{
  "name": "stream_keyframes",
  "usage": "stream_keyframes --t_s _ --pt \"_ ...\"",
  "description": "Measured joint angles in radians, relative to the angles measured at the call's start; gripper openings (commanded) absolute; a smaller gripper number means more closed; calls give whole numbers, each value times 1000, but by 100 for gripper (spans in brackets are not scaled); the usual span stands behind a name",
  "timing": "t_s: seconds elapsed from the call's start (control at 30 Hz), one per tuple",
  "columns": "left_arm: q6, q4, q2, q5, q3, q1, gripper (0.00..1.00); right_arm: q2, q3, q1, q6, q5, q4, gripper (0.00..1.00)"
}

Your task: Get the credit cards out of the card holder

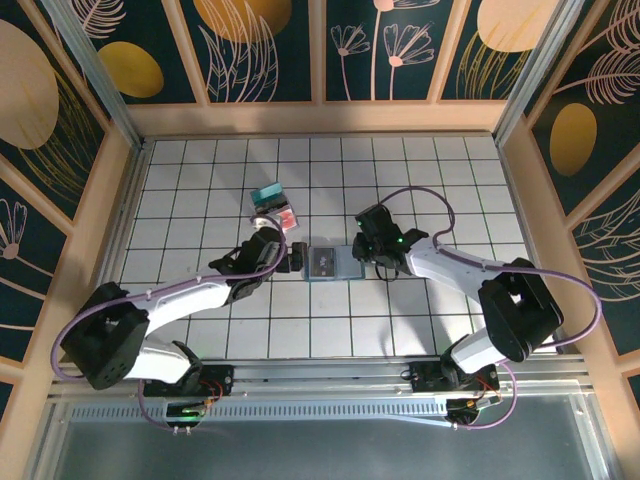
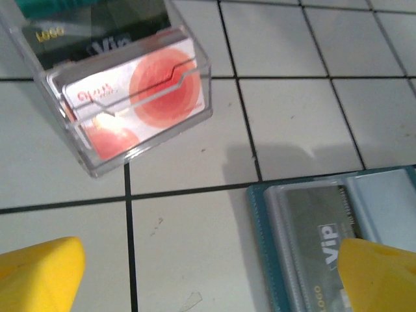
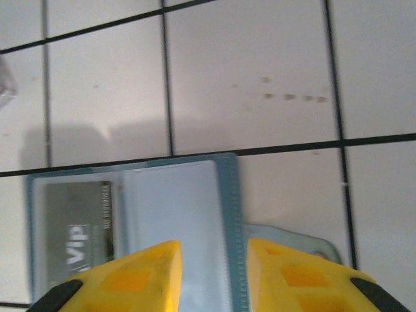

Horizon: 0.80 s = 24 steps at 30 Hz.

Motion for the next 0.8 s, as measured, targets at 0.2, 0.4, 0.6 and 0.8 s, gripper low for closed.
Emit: stream_keyframes --t_s 0.2,0.4,0.6,0.8 --pt "-50 2 80 0 8 0 99 19 4 0 2 -118 68 31" --pt "-68 2 130 0 29 0 99 72 10 0 4 -210 115 31" --pt "-68 -3 164 -1 43 0 99 95 10 0 16 -261 155 30" --pt "-63 -25 204 -20 62 -24 99 123 10 2 27 -293 183 30"
